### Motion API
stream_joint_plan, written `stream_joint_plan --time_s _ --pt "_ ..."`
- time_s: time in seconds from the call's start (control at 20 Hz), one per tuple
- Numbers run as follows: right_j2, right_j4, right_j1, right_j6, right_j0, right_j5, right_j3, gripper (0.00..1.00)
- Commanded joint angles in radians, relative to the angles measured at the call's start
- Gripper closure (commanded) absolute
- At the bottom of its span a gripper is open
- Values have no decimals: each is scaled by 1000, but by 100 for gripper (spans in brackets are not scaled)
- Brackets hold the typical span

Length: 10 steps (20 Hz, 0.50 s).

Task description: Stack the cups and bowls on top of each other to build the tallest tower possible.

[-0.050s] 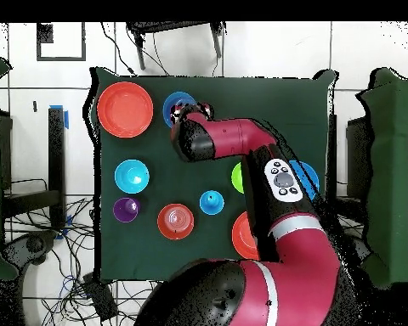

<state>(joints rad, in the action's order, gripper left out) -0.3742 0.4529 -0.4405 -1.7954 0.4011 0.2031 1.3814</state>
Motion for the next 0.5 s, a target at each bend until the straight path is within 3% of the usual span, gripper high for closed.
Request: stream_joint_plan --time_s 0.05,0.3,0.5 --pt "-18 38 -65 -20 -19 26 83 0" --pt "-38 2 -151 3 -2 114 130 0" --pt "-37 1 -161 2 2 114 150 0"
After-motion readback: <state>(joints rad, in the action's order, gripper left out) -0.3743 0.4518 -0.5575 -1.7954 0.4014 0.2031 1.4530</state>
